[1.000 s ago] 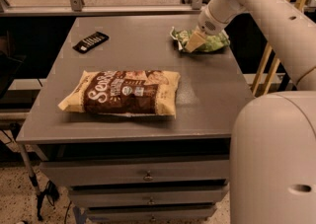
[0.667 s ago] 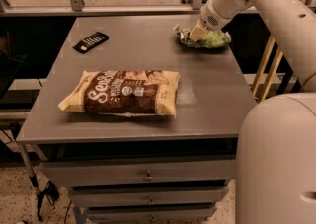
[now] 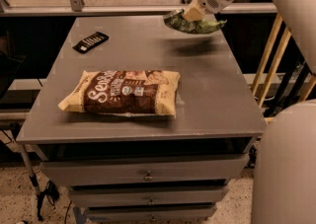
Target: Pick green jalapeno chip bag
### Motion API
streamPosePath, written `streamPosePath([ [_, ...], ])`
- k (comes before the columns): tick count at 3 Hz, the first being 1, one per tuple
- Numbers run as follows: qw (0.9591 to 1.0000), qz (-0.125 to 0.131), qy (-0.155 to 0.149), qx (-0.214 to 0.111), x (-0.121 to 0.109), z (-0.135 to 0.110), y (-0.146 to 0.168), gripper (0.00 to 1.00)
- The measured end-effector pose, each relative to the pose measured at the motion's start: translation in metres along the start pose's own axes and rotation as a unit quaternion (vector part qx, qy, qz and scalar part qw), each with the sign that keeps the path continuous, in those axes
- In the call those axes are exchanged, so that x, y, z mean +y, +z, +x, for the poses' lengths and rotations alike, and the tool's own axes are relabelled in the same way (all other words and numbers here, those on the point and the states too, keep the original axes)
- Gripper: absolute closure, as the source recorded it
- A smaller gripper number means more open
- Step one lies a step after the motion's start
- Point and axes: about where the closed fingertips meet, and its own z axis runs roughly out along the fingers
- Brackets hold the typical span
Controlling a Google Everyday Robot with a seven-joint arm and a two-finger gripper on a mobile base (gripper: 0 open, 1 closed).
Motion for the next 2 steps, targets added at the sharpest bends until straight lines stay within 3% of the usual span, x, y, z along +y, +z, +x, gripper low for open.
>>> streamPosePath([
  [2, 0.9974, 0.022, -0.044, -0.052, 0.000, -0.039, -0.038, 1.00],
])
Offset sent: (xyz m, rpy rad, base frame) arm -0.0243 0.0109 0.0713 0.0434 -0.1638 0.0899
